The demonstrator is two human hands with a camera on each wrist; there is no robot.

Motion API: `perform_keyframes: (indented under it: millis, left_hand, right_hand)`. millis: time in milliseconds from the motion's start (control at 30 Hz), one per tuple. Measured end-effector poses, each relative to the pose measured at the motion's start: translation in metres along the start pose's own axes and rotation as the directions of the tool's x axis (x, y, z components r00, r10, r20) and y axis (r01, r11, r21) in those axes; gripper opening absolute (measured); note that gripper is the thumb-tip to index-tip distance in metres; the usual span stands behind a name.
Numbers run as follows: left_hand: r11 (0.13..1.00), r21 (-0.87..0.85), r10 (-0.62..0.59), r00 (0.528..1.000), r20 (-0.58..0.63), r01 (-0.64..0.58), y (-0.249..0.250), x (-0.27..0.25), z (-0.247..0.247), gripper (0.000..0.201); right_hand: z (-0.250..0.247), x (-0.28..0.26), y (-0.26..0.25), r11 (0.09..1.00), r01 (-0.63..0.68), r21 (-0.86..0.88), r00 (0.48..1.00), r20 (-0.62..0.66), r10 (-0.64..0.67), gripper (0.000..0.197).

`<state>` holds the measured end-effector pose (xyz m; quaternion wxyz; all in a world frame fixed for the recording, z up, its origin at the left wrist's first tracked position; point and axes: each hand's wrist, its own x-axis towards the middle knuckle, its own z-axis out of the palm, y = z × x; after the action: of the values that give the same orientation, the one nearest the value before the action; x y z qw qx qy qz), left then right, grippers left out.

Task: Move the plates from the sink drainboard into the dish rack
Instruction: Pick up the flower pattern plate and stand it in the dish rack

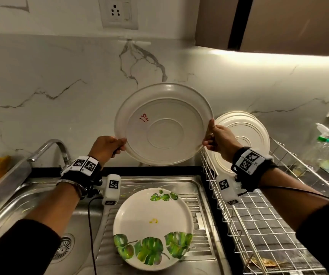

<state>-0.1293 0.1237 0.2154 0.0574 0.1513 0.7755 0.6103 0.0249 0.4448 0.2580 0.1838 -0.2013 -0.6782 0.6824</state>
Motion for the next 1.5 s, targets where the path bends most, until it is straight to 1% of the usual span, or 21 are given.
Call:
perform_keyframes:
  millis: [100, 167, 200, 300, 400, 467, 567, 667, 733, 800, 866, 933, 1000, 1066, 1200, 1333, 1433, 1500]
  left_hand:
    - [1.0, 0.005, -0.009, 0.998, 0.06, 0.008, 0.02, -0.001, 0.037, 0.032]
    - [1.0, 0.002, -0.014, 0.997, 0.079, 0.014, 0.03, -0.002, 0.061, 0.033]
    - [1.0, -0.006, -0.016, 0.997, 0.077, 0.016, 0.036, -0.003, 0.075, 0.033]
    - [0.998, -0.055, -0.007, 1.0, 0.021, 0.008, 0.054, -0.004, 0.107, 0.034]
    - [0.998, -0.067, 0.007, 1.0, 0.006, -0.007, 0.076, -0.004, 0.132, 0.035]
    - [0.999, -0.042, 0.03, 1.0, 0.008, -0.03, 0.087, -0.004, 0.146, 0.036]
    - [0.999, -0.002, 0.036, 0.999, 0.03, -0.036, 0.095, -0.008, 0.166, 0.036]
    - [0.994, 0.094, 0.051, 0.998, 0.047, -0.056, 0.099, -0.013, 0.19, 0.038]
    - [0.99, 0.131, 0.051, 0.997, 0.055, -0.058, 0.102, -0.015, 0.211, 0.03]
    - [0.996, 0.085, 0.029, 0.997, 0.076, -0.035, 0.103, -0.018, 0.234, 0.023]
    - [0.998, 0.052, 0.021, 0.996, 0.089, -0.025, 0.101, -0.019, 0.258, 0.021]
    - [0.996, 0.082, 0.028, 0.996, 0.086, -0.035, 0.095, -0.019, 0.277, 0.017]
    - [0.992, 0.121, 0.021, 0.996, 0.088, -0.032, 0.089, -0.02, 0.291, 0.017]
    - [0.987, 0.159, -0.012, 0.997, 0.072, 0.0, 0.08, -0.02, 0.303, 0.019]
    - [0.966, 0.251, -0.062, 0.998, 0.026, 0.053, 0.067, -0.02, 0.315, 0.02]
    - [0.951, 0.29, -0.1, 0.994, -0.049, 0.11, 0.063, -0.016, 0.325, 0.015]
    - [0.926, 0.353, -0.127, 0.991, -0.042, 0.133, 0.064, -0.009, 0.332, 0.013]
    - [0.903, 0.404, -0.143, 0.989, -0.036, 0.145, 0.068, -0.007, 0.338, 0.022]
  right_hand:
    - [-0.039, 0.004, -0.006, 0.999, 0.019, -0.039, 0.996, -0.084, -0.023, 0.048]
    - [-0.065, 0.006, -0.004, 0.997, 0.025, -0.068, 0.991, -0.127, -0.033, 0.051]
    - [-0.08, 0.005, -0.003, 0.997, 0.031, -0.069, 0.989, -0.141, -0.041, 0.052]
    - [-0.113, 0.004, -0.002, 0.996, 0.069, -0.064, 0.985, -0.154, -0.078, 0.051]
    - [-0.139, 0.005, -0.005, 0.998, 0.039, -0.05, 0.979, -0.196, -0.048, 0.05]
    - [-0.157, 0.012, -0.006, 0.998, 0.047, -0.05, 0.975, -0.216, -0.057, 0.051]
    - [-0.182, 0.022, -0.003, 0.997, 0.054, -0.058, 0.978, -0.198, -0.065, 0.052]
    - [-0.207, 0.031, 0.004, 0.999, 0.043, -0.032, 0.976, -0.211, -0.049, 0.053]
    - [-0.226, 0.036, 0.011, 0.999, 0.035, -0.025, 0.971, -0.236, -0.04, 0.053]
    - [-0.242, 0.041, 0.019, 0.999, 0.03, -0.022, 0.963, -0.268, -0.035, 0.053]
    - [-0.257, 0.048, 0.03, 1.0, 0.01, -0.007, 0.954, -0.301, -0.012, 0.053]
    - [-0.27, 0.055, 0.042, 1.0, -0.03, -0.003, 0.944, -0.33, 0.028, 0.053]
    - [-0.281, 0.063, 0.054, 0.996, -0.079, -0.036, 0.934, -0.352, 0.061, 0.056]
    - [-0.292, 0.071, 0.066, 0.99, -0.111, -0.083, 0.932, -0.354, 0.075, 0.057]
    - [-0.299, 0.085, 0.091, 0.978, -0.105, -0.181, 0.954, -0.296, 0.048, 0.054]
    - [-0.299, 0.099, 0.111, 0.976, -0.117, -0.185, 0.957, -0.285, 0.061, 0.054]
    - [-0.298, 0.106, 0.118, 0.971, -0.142, -0.193, 0.944, -0.32, 0.075, 0.061]
    - [-0.299, 0.111, 0.122, 0.969, -0.151, -0.197, 0.938, -0.338, 0.077, 0.064]
